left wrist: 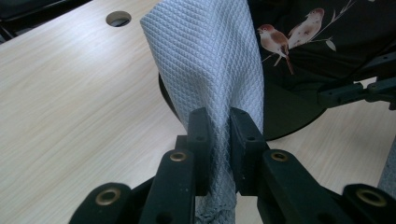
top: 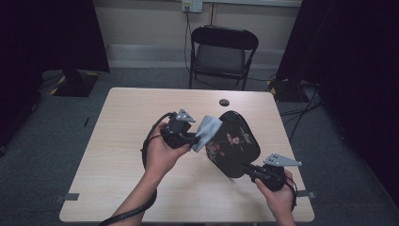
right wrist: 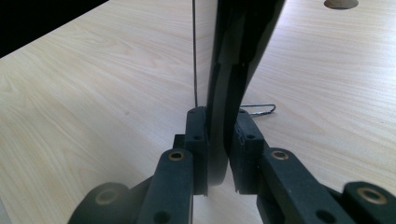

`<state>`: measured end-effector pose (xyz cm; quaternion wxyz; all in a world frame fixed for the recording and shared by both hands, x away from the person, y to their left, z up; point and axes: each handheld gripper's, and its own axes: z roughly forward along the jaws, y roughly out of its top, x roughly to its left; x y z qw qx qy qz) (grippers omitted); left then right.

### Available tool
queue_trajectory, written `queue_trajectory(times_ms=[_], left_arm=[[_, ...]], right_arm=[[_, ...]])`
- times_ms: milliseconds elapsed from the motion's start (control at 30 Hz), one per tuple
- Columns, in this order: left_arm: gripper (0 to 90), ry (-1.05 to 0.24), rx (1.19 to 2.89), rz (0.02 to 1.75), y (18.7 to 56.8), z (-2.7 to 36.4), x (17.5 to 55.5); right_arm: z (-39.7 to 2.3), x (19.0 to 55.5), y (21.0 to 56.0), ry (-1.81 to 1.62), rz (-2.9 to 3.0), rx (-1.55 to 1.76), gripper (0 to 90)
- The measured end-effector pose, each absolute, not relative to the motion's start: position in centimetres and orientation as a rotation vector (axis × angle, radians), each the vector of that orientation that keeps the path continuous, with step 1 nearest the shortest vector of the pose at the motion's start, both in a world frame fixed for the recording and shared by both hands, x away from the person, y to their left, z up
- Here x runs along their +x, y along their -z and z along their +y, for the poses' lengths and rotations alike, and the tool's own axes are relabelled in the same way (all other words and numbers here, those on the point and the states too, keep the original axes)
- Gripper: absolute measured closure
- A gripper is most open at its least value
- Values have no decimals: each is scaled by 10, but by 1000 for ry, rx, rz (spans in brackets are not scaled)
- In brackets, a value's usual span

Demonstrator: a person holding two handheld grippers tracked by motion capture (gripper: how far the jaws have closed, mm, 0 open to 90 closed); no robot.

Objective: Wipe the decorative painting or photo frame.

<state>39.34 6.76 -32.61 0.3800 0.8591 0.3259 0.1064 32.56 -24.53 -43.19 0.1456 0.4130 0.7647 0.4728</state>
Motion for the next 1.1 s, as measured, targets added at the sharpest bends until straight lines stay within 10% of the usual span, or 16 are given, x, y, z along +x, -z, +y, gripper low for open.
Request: queue_trajectory(times_ms=[1100], left_arm=[[798, -212, 2310, 928, 416, 56, 408]], right_arm=[[-241, 325, 431, -1369, 2214, 1174, 796]])
